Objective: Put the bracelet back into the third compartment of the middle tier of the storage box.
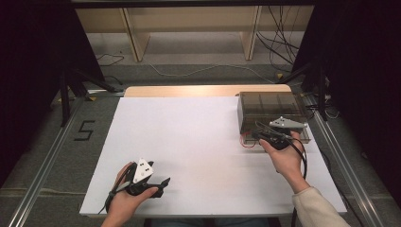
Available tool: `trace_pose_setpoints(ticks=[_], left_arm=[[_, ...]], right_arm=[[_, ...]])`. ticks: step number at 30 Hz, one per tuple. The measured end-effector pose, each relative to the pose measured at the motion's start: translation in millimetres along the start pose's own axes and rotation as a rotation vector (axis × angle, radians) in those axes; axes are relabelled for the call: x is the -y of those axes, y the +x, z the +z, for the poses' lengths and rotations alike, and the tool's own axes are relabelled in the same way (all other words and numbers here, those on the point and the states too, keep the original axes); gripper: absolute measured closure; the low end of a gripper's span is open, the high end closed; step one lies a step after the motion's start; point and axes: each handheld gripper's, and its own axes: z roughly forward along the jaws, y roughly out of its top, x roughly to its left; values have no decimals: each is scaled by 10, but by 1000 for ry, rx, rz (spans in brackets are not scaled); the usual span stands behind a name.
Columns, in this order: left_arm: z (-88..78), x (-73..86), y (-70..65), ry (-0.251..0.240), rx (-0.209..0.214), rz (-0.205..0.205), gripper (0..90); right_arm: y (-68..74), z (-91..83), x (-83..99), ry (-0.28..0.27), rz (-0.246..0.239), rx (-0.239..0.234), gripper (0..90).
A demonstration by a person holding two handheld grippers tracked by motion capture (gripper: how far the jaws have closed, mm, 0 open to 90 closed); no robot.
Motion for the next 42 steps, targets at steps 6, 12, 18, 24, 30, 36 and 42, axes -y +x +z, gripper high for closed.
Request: trace_pose_setpoints(ticks=[6, 12, 18, 24, 30, 36, 42], left_arm=[[-1, 1, 0, 0, 0, 0, 177], [1, 1, -2, 0, 1, -2, 177], [1, 1, -1, 1, 0, -3, 177], [-1, 0, 0, 0, 0, -1, 177], [1, 0, -2, 0, 0, -3, 177], [0, 0, 0, 0, 0, -1, 177], [-1, 0, 0, 0, -1, -1, 177]], right_arm=[[-52, -33, -6, -9, 8, 11, 885], [-104, -61, -9, -14, 15, 20, 885], [-173, -103, -13, -25, 26, 37, 885], [-237, -156, -14, -32, 41, 51, 886], [-300, -192, -12, -37, 51, 66, 886], [-335, -213, -11, -38, 61, 75, 886], [-381, -245, -11, -44, 71, 86, 886]])
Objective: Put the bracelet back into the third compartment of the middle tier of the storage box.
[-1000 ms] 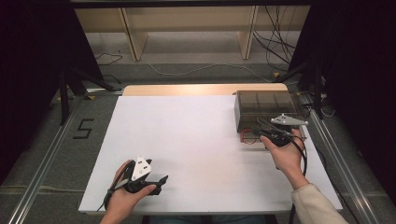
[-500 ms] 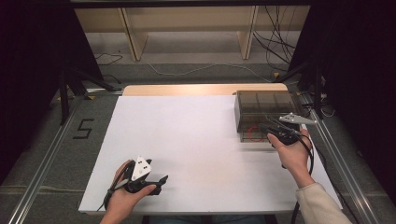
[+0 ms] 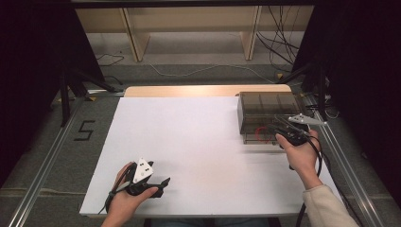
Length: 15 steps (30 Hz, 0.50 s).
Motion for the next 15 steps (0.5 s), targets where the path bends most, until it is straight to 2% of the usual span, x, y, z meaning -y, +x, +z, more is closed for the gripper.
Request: trace_pose_setpoints(ticks=[15], left_arm=[[0, 0, 0, 0, 0, 0, 178]], right_arm=[[-143, -68, -1, -6, 27, 35, 886]])
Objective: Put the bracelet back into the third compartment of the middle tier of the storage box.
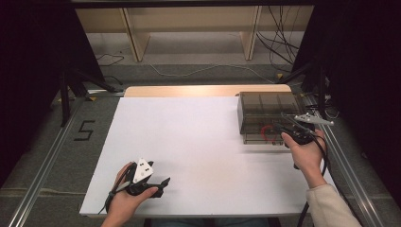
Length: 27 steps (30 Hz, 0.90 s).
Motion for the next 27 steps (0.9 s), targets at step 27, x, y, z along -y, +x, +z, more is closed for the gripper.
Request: trace_pose_setpoints(ticks=[27], left_arm=[[0, -1, 2, -1, -2, -1, 179]], right_arm=[[-251, -132, 0, -19, 53, 58, 885]])
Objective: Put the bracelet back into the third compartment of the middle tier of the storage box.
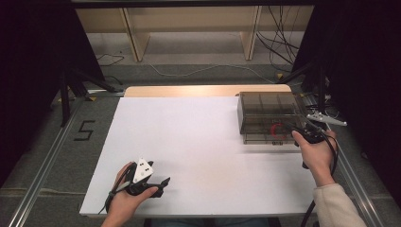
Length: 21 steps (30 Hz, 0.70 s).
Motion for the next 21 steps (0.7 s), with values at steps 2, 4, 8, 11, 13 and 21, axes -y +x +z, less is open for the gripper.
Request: trace_pose_setpoints(ticks=[2, 4, 8, 11, 13, 21], left_arm=[[1, 1, 1, 0, 0, -1, 179], [1, 1, 1, 0, 0, -1, 179], [2, 1, -1, 0, 0, -1, 179], [3, 1, -1, 1, 0, -2, 179], [4, 0, -1, 1, -1, -1, 179], [6, 1, 0, 1, 0, -2, 179]], right_arm=[[-19, -6, -2, -2, 5, 4, 885], [-35, -15, -2, -2, 11, 9, 885], [-65, -22, -2, -5, 11, 16, 885], [-78, -28, -1, -3, 17, 22, 885], [-93, -31, -1, -5, 14, 24, 885], [-158, -50, 2, -10, 30, 37, 885]])
